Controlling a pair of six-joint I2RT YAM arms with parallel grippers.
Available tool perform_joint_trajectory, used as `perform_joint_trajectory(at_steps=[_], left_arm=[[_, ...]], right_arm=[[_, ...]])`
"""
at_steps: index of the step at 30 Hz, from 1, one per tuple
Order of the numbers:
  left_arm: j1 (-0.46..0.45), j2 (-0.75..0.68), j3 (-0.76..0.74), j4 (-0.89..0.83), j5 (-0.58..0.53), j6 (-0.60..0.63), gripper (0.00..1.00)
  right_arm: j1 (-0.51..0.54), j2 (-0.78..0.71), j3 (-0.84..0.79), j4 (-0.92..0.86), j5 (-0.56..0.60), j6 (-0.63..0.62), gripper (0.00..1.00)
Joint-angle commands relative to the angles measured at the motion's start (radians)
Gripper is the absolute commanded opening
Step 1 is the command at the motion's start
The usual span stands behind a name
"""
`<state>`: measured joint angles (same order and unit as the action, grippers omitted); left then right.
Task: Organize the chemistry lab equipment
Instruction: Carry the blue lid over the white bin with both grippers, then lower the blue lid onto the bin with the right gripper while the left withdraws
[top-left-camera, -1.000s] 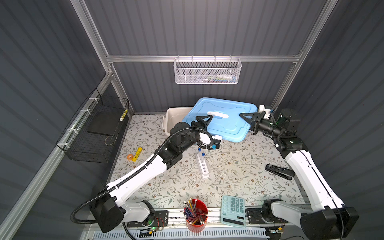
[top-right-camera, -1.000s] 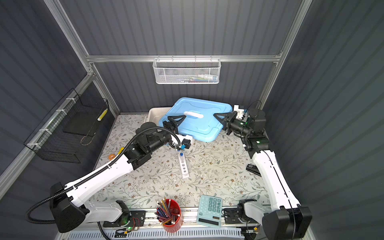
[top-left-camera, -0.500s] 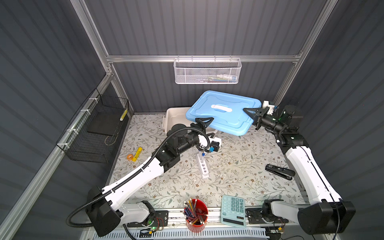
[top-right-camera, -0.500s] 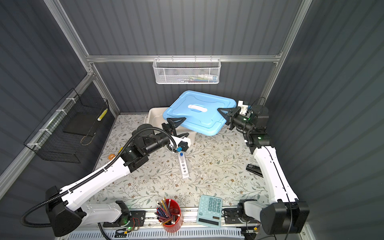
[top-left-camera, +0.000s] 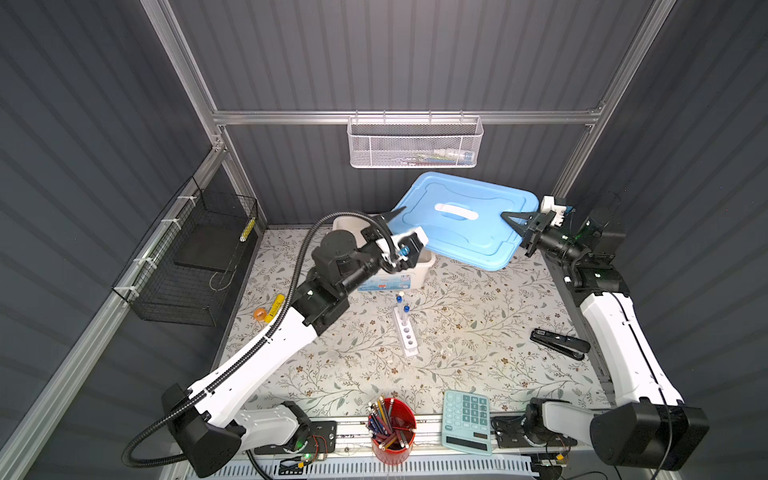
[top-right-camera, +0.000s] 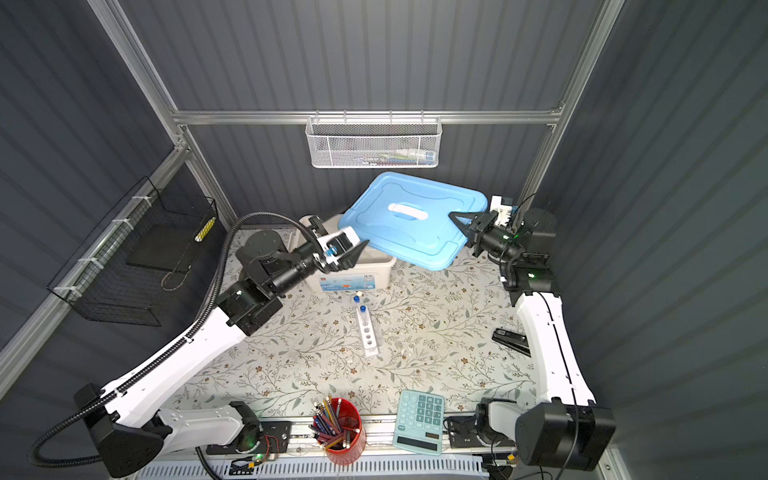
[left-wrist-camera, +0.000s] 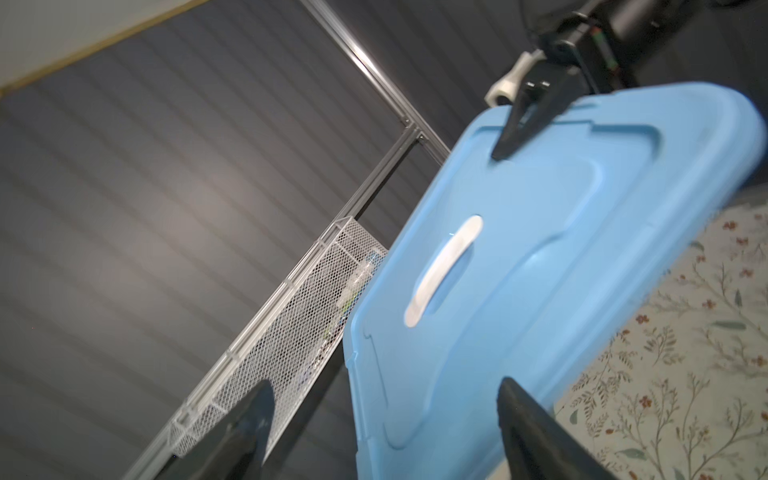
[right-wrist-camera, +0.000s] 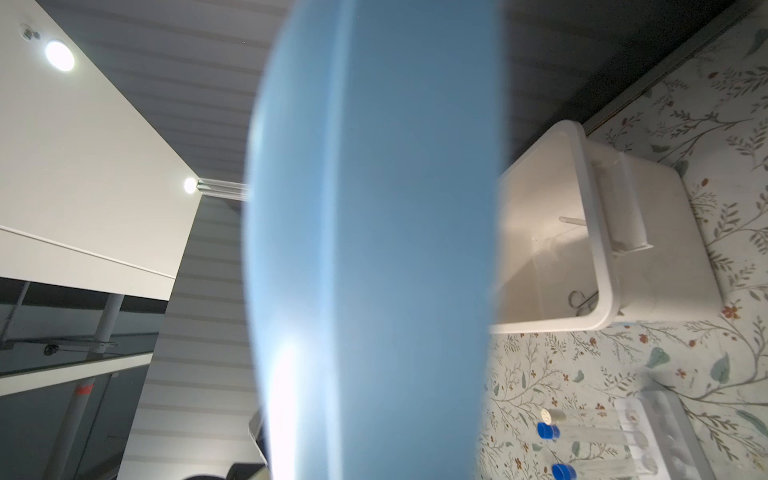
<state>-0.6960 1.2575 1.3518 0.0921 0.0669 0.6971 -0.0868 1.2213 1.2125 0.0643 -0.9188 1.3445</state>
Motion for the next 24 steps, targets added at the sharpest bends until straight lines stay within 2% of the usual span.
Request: perform_joint_trajectory(at_steps=[1, 4, 6, 10, 14, 16, 19, 24], left_arm=[[0.111, 0.042, 0.152, -0.133, 0.016, -0.347, 0.86], [0.231, 0.102, 0.262, -0.275, 0.12, -0.508, 0.86], [0.309, 0.128, 0.279, -0.309, 0.214, -0.598, 0.87], [0.431, 0.159, 0.274, -0.346, 0.391, -0.703, 0.87], [0.56, 0.196, 0.225, -0.301, 0.621, -0.835, 0.86], [0.598, 0.206, 0.189, -0.246, 0.696, -0.894, 0.86], [0.607, 0.221, 0.172, -0.249, 0.709, -0.889, 0.86], [0.611, 0.226, 0.168, -0.321, 0.621, -0.834, 0.88]], right_arm=[[-0.002, -0.017, -0.017, 0.07, -0.068, -0.051, 0.1], [-0.002, -0.007, -0.029, 0.1, -0.092, -0.064, 0.1], [-0.002, 0.008, -0.04, 0.144, -0.112, -0.056, 0.1], [-0.001, 0.046, -0.047, 0.251, -0.156, -0.017, 0.1], [0.008, 0.084, -0.041, 0.304, -0.18, -0.014, 0.1], [0.021, 0.106, -0.038, 0.322, -0.189, -0.015, 0.09], [0.051, 0.145, -0.033, 0.352, -0.201, -0.021, 0.09], [0.126, 0.242, 0.016, 0.382, -0.212, -0.037, 0.09]])
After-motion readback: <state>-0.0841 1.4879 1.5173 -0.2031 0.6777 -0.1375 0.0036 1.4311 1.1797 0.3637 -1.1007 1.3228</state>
